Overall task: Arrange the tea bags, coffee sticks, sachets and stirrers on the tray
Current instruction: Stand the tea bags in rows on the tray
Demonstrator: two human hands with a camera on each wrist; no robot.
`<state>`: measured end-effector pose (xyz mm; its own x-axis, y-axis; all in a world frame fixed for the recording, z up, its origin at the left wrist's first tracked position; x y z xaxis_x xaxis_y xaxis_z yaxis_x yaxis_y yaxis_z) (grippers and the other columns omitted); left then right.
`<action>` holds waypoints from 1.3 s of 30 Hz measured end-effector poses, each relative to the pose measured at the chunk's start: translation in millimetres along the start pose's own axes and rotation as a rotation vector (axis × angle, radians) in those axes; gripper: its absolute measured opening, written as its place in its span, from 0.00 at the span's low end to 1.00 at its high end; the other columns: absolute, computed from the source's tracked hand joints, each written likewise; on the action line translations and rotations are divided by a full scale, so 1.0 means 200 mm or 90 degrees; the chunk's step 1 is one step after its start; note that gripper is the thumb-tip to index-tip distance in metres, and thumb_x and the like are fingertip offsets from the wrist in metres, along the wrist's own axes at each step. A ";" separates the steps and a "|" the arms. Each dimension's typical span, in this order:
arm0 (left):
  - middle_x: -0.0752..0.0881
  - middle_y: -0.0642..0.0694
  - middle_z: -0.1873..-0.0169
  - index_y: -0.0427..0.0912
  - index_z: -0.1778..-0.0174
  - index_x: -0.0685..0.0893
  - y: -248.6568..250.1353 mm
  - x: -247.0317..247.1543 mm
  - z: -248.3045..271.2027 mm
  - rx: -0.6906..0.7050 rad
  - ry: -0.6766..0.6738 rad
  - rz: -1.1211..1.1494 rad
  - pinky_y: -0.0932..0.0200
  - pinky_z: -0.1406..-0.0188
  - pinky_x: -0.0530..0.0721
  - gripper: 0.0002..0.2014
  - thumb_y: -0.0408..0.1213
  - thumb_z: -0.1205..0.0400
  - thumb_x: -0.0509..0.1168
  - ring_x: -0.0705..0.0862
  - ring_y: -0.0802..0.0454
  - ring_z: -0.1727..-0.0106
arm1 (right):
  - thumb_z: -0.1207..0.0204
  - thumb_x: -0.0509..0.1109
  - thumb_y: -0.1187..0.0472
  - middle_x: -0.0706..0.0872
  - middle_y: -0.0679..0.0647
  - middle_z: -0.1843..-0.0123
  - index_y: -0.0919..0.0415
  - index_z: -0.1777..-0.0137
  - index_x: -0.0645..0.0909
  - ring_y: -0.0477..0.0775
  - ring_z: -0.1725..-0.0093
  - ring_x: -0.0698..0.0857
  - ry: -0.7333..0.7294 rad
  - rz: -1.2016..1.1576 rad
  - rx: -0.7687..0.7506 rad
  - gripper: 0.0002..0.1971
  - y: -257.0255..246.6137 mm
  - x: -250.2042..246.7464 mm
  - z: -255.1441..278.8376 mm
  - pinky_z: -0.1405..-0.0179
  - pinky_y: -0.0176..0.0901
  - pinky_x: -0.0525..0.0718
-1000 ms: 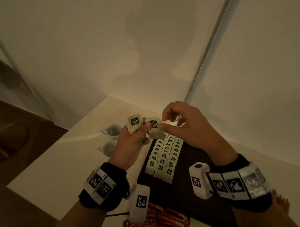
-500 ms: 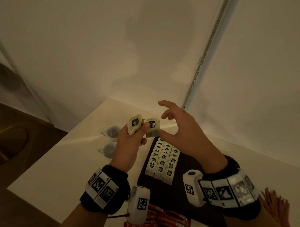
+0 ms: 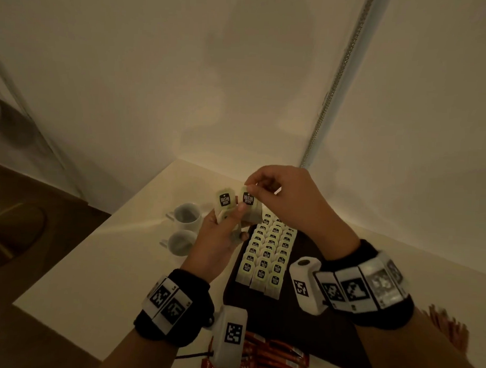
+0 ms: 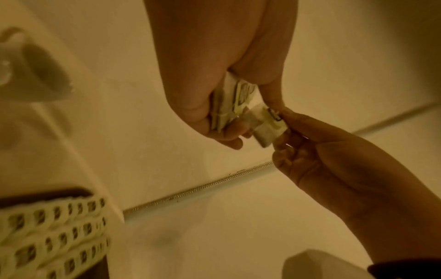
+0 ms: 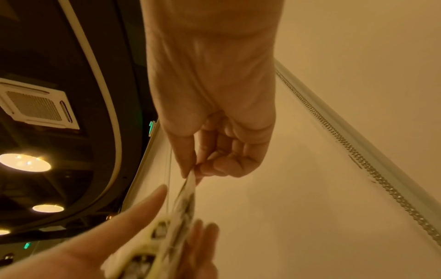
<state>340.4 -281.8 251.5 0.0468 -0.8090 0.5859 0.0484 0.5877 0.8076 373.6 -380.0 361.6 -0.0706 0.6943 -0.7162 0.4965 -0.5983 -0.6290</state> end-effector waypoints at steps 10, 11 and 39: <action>0.89 0.48 0.64 0.41 0.54 0.83 -0.05 0.01 0.00 -0.049 0.001 0.076 0.69 0.72 0.80 0.09 0.34 0.29 0.67 0.87 0.55 0.64 | 0.21 0.67 0.61 0.85 0.46 0.61 0.57 0.41 0.86 0.36 0.67 0.79 -0.010 0.034 0.021 0.11 -0.02 0.02 -0.03 0.64 0.17 0.74; 0.89 0.48 0.65 0.41 0.54 0.83 -0.05 0.01 0.00 -0.045 0.003 0.076 0.69 0.72 0.80 0.08 0.34 0.29 0.67 0.87 0.55 0.65 | 0.20 0.67 0.60 0.87 0.49 0.56 0.57 0.40 0.85 0.37 0.63 0.81 -0.016 0.037 0.018 0.11 -0.02 0.02 -0.03 0.62 0.16 0.73; 0.90 0.42 0.55 0.37 0.48 0.83 -0.09 -0.41 -0.02 -0.171 0.111 0.192 0.62 0.70 0.87 0.31 0.62 0.30 0.58 0.89 0.45 0.63 | 0.22 0.69 0.64 0.86 0.62 0.45 0.68 0.46 0.83 0.55 0.47 0.83 -0.245 0.042 0.339 0.09 1.02 0.98 0.48 0.52 0.33 0.73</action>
<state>339.3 -226.2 187.9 0.2654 -0.6011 0.7538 0.2628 0.7973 0.5433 378.2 -403.3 64.7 -0.4075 0.5156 -0.7537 0.0219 -0.8196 -0.5725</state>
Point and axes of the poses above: each hand's wrist, its own z-axis away from the middle knuckle, its own x-axis out of the palm, y = z × x, the point moved 7 cm from there along -z, towards the middle knuckle
